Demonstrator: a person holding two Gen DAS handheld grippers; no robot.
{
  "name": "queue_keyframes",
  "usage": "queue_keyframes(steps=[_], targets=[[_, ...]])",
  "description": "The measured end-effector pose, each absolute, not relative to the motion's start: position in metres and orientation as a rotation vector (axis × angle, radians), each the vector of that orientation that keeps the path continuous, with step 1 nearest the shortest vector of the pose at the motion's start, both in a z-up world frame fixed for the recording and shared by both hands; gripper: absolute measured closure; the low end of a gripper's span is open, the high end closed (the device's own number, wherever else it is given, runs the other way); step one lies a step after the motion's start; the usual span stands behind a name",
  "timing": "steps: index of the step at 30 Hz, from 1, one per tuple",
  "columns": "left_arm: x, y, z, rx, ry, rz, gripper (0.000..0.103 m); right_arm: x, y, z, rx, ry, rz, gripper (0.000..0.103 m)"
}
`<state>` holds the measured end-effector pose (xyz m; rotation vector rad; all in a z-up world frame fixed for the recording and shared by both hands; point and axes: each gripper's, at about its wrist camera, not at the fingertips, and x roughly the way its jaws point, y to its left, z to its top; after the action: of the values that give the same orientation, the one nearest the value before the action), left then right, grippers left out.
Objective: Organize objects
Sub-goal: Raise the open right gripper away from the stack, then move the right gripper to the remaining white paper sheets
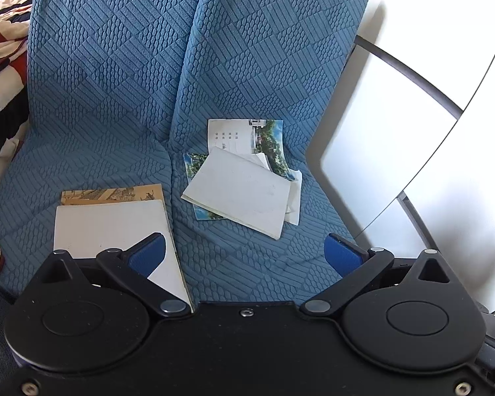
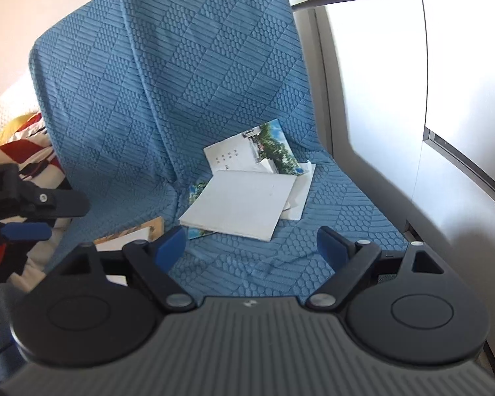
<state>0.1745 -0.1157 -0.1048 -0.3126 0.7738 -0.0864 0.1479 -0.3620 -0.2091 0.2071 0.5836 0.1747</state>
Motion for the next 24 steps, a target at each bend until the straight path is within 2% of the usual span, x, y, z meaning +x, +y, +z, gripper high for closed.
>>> queue_keyframes(steps=[7, 24], targets=[[0.192, -0.123, -0.123, -0.262, 0.734, -0.039, 0.001, 0.174, -0.369, -0.227, 0.259, 0.596, 0.145, 0.015], [0.257, -0.146, -0.158, -0.287, 0.804, -0.036, 0.001, 0.247, -0.398, -0.259, 0.478, 0.54, 0.028, 0.015]])
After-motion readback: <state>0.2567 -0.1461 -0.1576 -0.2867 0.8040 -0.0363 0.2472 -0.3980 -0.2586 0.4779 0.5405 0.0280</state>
